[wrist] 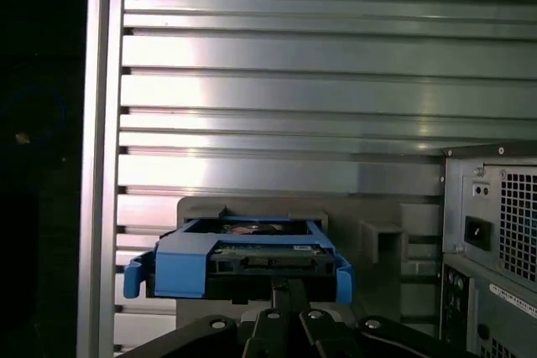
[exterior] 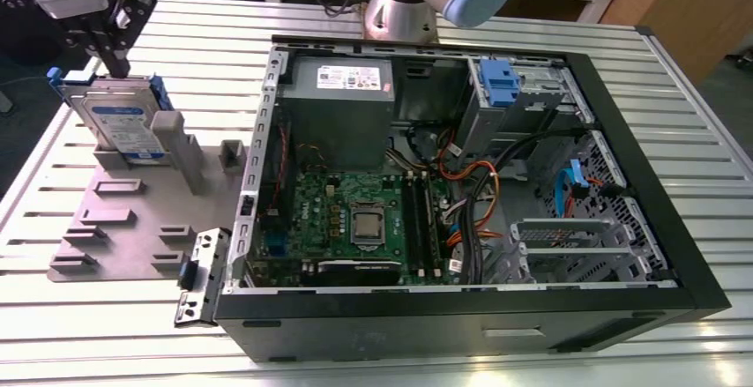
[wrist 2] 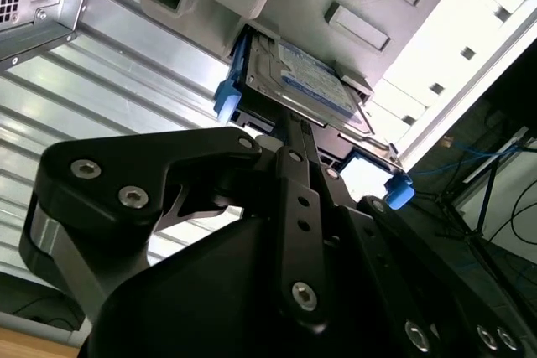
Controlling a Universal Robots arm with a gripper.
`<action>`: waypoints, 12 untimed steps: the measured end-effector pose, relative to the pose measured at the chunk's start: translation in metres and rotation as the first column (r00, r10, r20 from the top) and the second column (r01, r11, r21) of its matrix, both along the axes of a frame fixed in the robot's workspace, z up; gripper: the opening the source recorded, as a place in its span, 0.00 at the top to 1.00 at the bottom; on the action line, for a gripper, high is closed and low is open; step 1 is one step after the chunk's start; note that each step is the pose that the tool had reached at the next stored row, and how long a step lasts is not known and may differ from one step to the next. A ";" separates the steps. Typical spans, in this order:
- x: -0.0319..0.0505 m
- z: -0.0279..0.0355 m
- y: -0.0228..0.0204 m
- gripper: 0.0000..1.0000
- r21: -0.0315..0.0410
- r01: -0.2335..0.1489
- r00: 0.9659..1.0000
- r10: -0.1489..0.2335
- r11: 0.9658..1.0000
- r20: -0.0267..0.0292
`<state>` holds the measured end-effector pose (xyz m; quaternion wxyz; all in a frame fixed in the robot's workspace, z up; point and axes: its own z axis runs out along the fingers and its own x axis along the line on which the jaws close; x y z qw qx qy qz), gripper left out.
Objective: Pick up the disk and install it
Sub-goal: 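Reach for the disk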
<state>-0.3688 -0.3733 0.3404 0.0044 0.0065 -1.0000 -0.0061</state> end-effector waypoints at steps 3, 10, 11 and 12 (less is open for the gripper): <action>-0.0040 -0.0012 0.0000 0.89 0.000 -0.002 1.000 0.002 1.000 0.010; -0.0220 -0.0024 0.0004 0.89 0.000 -0.002 1.000 0.002 1.000 0.022; -0.0238 -0.0027 0.0004 0.89 0.000 -0.002 1.000 0.002 1.000 0.022; -0.0252 -0.0031 0.0004 0.89 0.000 -0.002 1.000 0.002 1.000 0.022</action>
